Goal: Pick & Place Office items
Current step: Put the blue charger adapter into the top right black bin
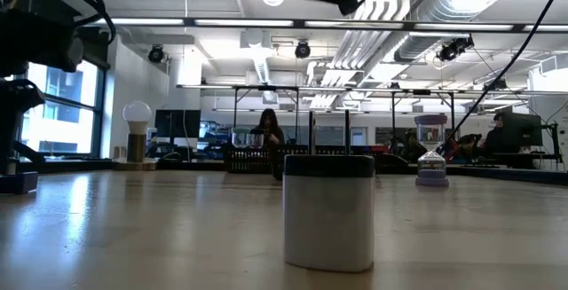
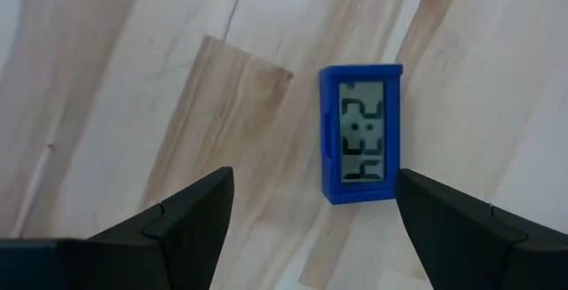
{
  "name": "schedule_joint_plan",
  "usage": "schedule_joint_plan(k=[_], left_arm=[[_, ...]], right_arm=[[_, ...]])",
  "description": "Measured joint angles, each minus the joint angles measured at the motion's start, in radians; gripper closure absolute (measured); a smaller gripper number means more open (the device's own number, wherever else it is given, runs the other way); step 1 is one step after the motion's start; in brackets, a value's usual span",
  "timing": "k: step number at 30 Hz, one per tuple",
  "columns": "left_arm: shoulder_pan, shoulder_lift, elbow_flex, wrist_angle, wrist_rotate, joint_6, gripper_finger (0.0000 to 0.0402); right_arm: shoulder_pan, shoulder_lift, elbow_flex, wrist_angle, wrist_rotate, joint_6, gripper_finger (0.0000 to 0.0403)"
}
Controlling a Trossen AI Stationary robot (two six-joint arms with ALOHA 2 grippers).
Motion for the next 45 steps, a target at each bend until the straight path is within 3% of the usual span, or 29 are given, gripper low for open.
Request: schedule_joint_plan(k=[9,23,45], left_arm=[[-0.013,0.027,0.001,0.124,0.058,0.001,0.0099],[-0.099,0.045,0.001,0.126,-0.081,0.053,0.0099],[-0.150,0.194,0.001,0.193,-0.080,0.033,0.0099]], right_arm=[[-0.019,0.004,-0.001,-0.016,-0.022,0.008,0.0173],[-0.019,0.004,-0.001,-0.016,-0.022,0.009,0.0173],[-0.019,0.004,-0.001,-0.031,-0.022,0.031,0.0173]])
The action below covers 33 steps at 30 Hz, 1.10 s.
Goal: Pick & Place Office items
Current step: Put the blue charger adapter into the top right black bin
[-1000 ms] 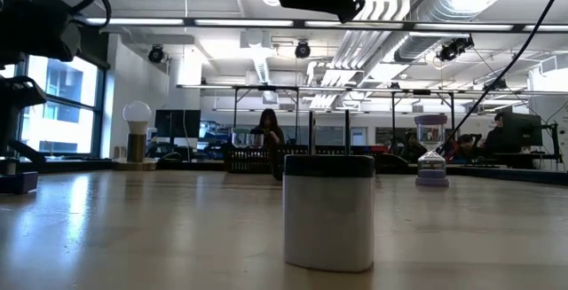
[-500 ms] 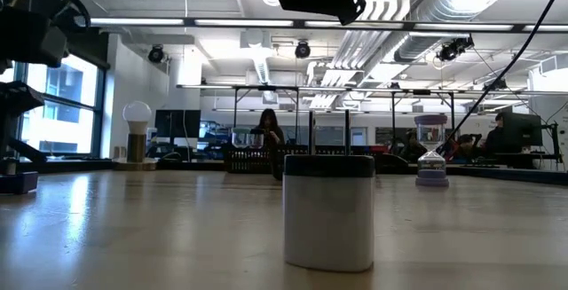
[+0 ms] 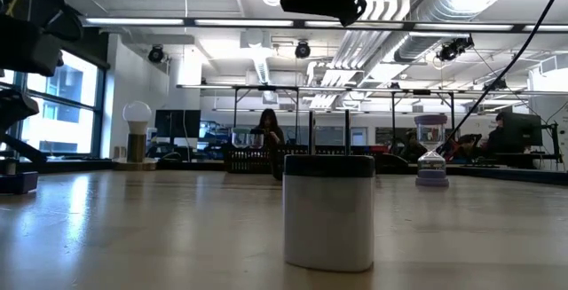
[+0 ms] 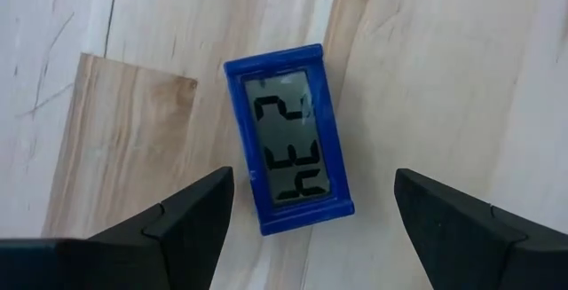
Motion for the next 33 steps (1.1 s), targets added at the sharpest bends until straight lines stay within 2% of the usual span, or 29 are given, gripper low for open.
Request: schedule_joint_plan(k=[12,24,33], left_arm=[[0.000,0.077,0.005,0.010,-0.006,-0.021,0.0099],[0.000,0.080,0.003,0.016,-0.037,-0.034,0.0099],[0.000,0.081,0.002,0.007,-0.020,-0.034,0.0103]], right_arm=[[0.000,0.000,0.000,-0.015,0.000,0.005,0.0173],[0.000,0.000,0.000,-0.016,0.000,0.005,0.0173],[0.000,0.000,0.000,-0.016,0.000,0.006,0.0173]])
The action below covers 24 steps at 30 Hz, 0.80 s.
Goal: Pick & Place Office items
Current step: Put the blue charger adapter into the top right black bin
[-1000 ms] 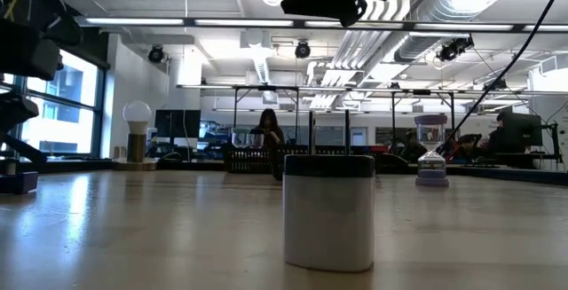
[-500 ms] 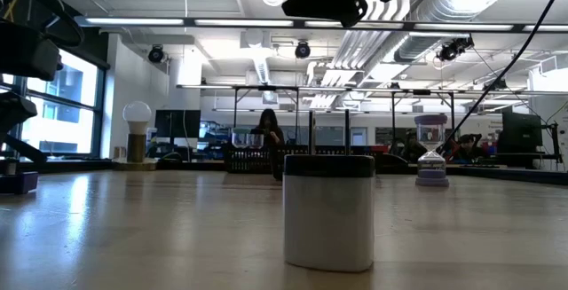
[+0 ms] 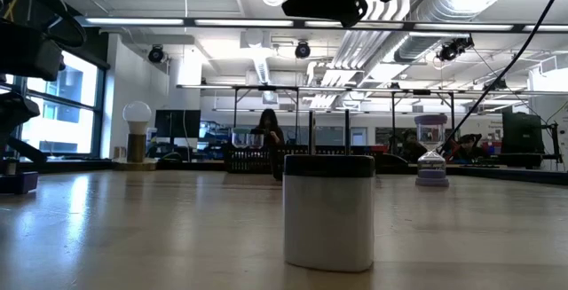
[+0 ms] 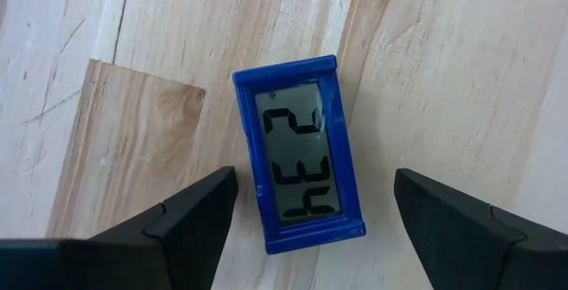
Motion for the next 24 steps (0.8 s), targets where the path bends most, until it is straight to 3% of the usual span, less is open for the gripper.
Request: schedule_joint_plan(k=[14,24], left_arm=[[0.002,0.000,-0.002,-0.035,-0.003,-0.029,0.0252],[0.011,0.000,-0.002,-0.035,0.004,-0.110,0.0253]], right_arm=[[0.000,0.000,0.000,0.000,0.000,0.019,0.0173],[0.000,0.000,0.000,-0.001,0.000,0.020,0.0173]])
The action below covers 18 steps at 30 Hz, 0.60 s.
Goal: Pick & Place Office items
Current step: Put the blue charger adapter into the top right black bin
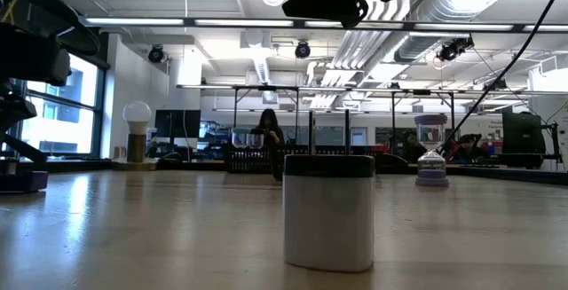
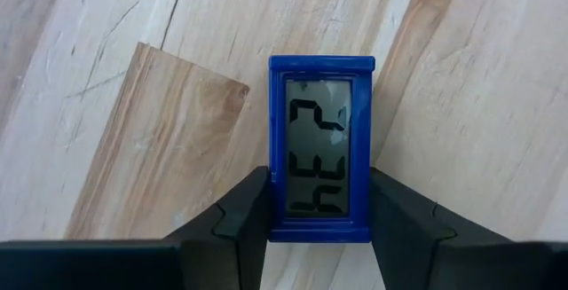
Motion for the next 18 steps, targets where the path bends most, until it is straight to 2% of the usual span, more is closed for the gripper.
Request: schedule_joint_plan(k=[18], left_arm=[[-0.001,-0.066,0.041,-0.001,0.025,0.034,0.0251]], right_arm=[[0.000,0.000,0.000,0.001,0.000,0.001,0.0173]])
